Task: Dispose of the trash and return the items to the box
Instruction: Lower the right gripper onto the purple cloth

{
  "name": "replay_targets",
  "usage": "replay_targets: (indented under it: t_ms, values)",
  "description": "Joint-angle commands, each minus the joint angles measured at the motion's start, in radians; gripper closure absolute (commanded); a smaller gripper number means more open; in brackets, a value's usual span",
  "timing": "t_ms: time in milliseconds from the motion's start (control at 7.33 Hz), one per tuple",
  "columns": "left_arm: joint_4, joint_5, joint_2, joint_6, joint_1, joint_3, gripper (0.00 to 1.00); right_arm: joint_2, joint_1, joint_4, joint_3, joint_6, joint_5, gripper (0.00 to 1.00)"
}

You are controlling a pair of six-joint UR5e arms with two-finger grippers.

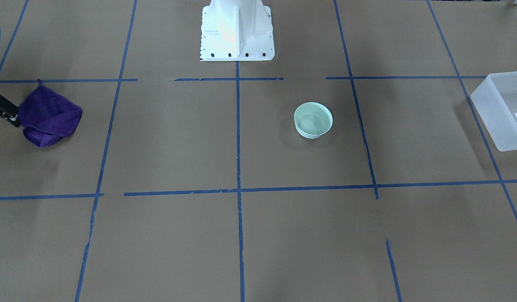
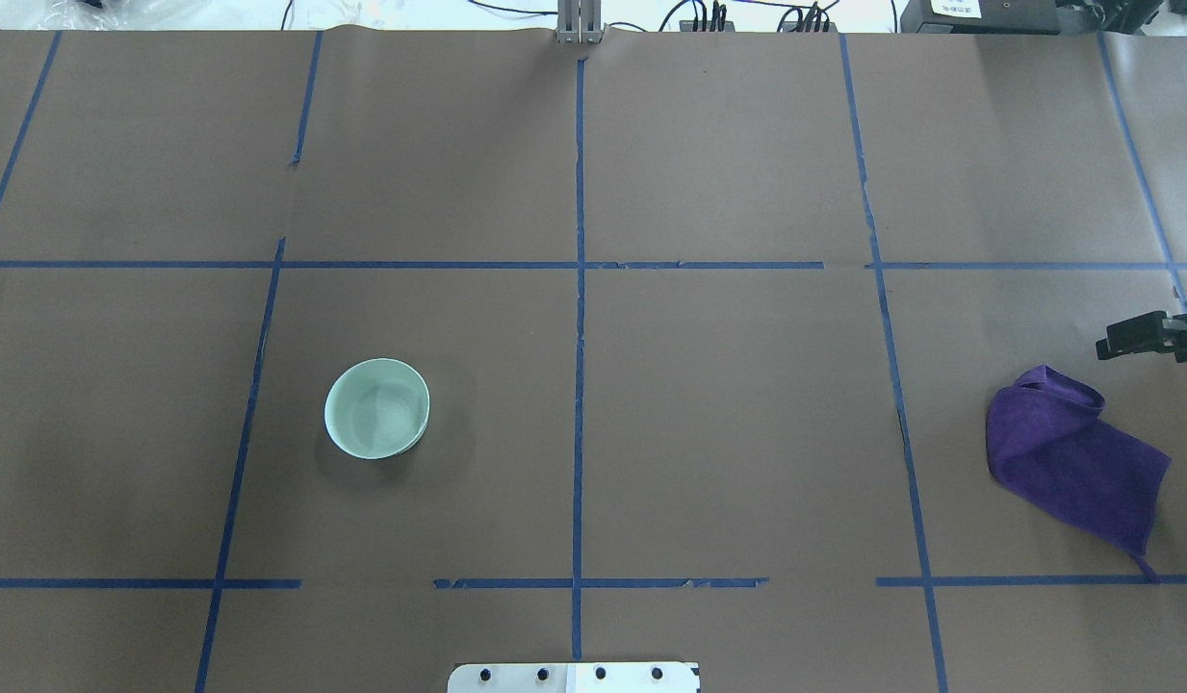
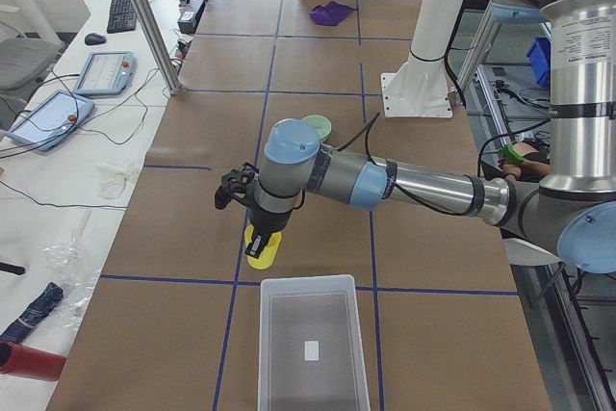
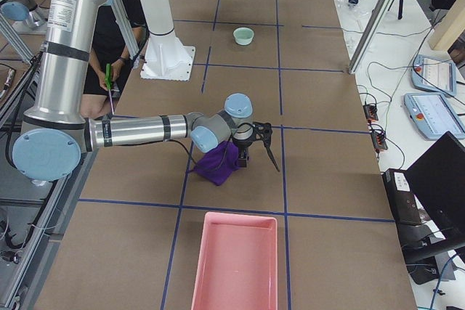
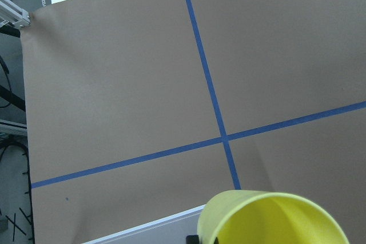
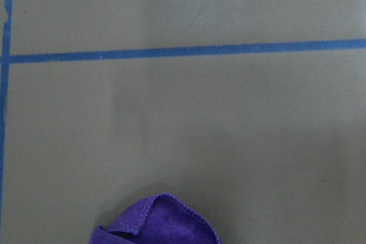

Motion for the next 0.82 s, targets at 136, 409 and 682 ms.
replay_targets:
  t_ms: [136,409,682]
  values:
    - [-0.002,0.004,0.004,0.106,-0.058,0.036,1.00,0.001,-0.116,0.083,-0.079,0.025,-0.064,0.00]
    - [-0.002,0.004,0.001,0.110,-0.069,0.038,1.00,0.002,-0.154,0.094,-0.106,0.024,-0.065,0.00]
    - [-0.005,0.004,0.000,0.116,-0.091,0.036,1.00,0.008,-0.167,0.094,-0.106,0.025,-0.064,0.00]
